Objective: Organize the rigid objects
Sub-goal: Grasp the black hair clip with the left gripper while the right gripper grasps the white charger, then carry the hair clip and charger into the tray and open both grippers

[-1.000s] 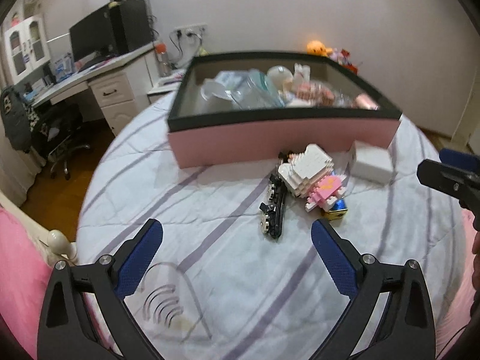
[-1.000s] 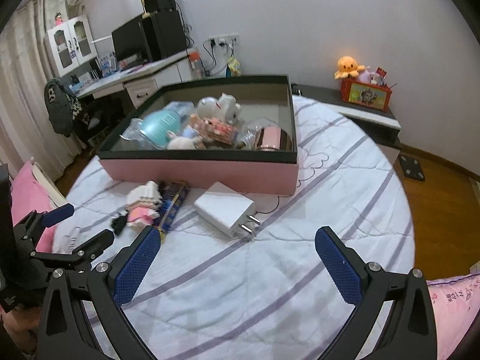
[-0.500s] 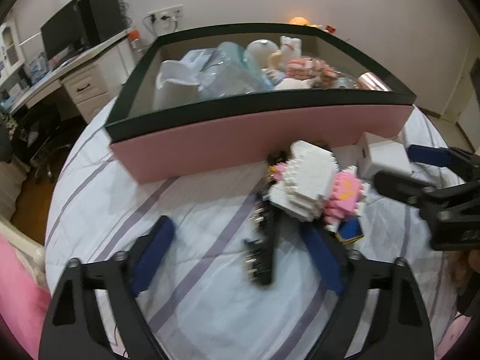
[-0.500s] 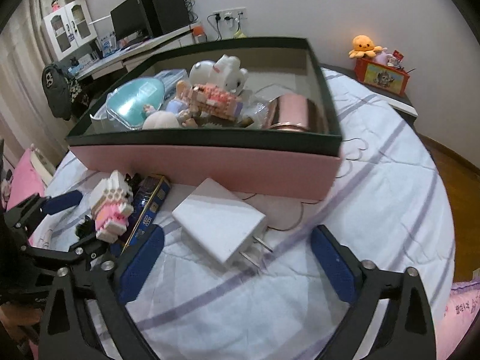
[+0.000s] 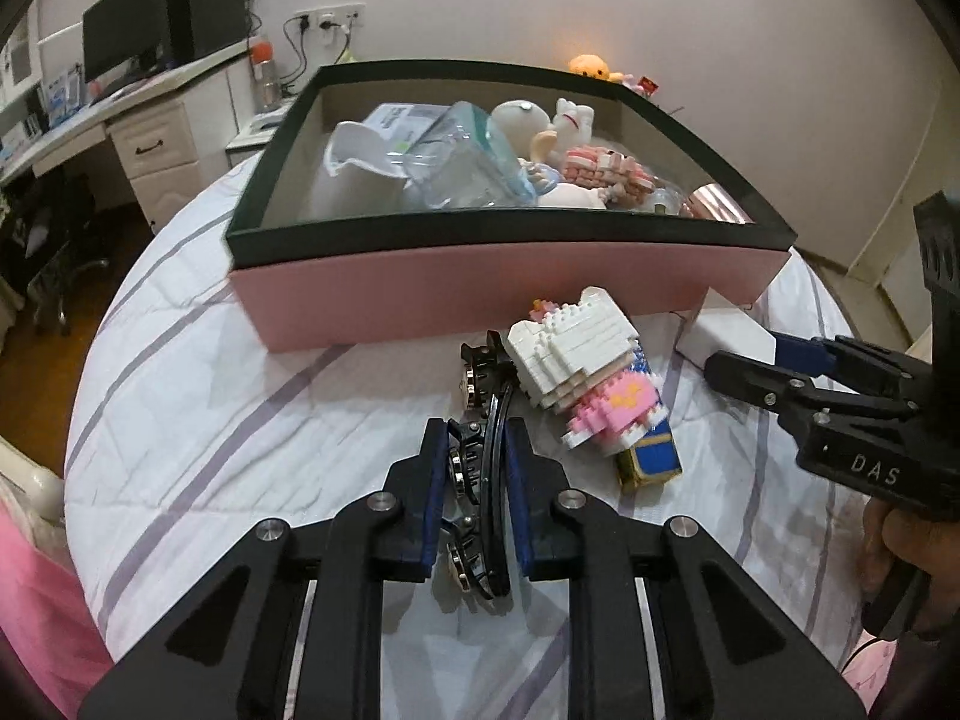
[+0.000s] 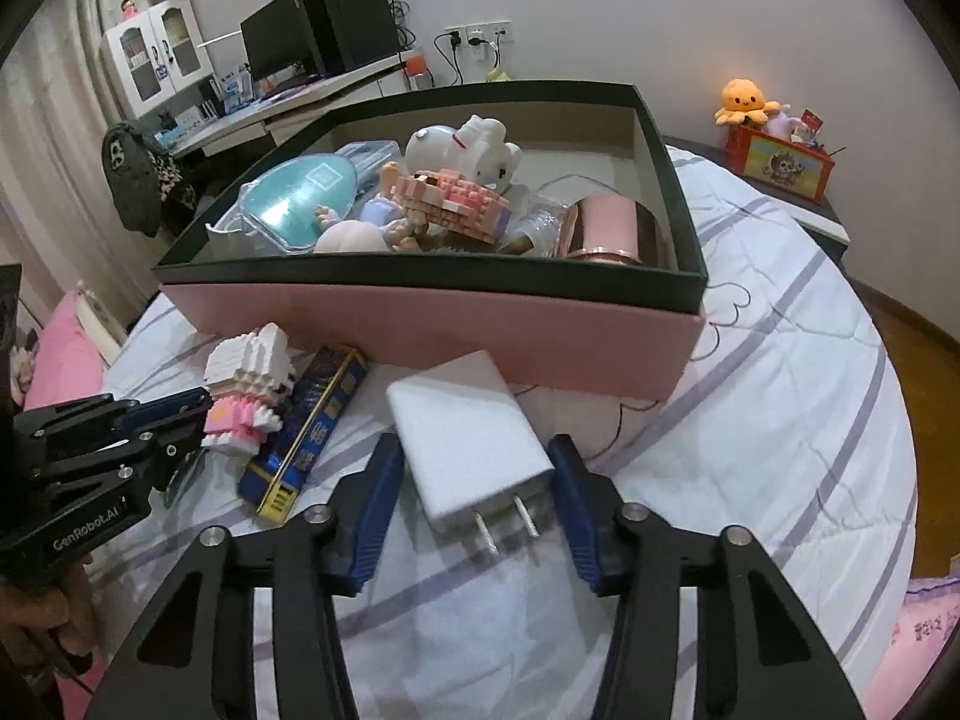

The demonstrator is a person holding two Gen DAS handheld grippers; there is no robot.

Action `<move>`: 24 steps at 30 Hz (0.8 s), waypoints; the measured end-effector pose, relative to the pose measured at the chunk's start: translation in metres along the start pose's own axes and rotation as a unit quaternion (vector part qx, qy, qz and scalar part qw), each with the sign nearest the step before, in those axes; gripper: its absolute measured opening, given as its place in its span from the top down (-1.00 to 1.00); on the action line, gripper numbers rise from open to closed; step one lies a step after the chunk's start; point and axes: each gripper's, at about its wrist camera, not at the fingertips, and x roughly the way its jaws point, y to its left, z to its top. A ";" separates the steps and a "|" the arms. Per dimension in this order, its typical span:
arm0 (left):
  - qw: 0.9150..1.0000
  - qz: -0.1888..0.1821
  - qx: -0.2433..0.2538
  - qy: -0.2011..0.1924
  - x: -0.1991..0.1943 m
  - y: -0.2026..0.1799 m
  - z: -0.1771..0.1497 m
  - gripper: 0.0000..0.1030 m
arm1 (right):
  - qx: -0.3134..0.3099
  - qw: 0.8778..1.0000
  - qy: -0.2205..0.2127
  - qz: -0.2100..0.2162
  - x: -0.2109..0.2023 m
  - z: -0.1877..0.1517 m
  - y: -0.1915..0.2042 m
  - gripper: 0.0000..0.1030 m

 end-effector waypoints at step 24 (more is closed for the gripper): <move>0.999 0.029 -0.019 -0.036 -0.040 0.018 -0.011 0.65 | -0.024 0.999 -0.002 0.025 -0.007 -0.001 0.016 0.18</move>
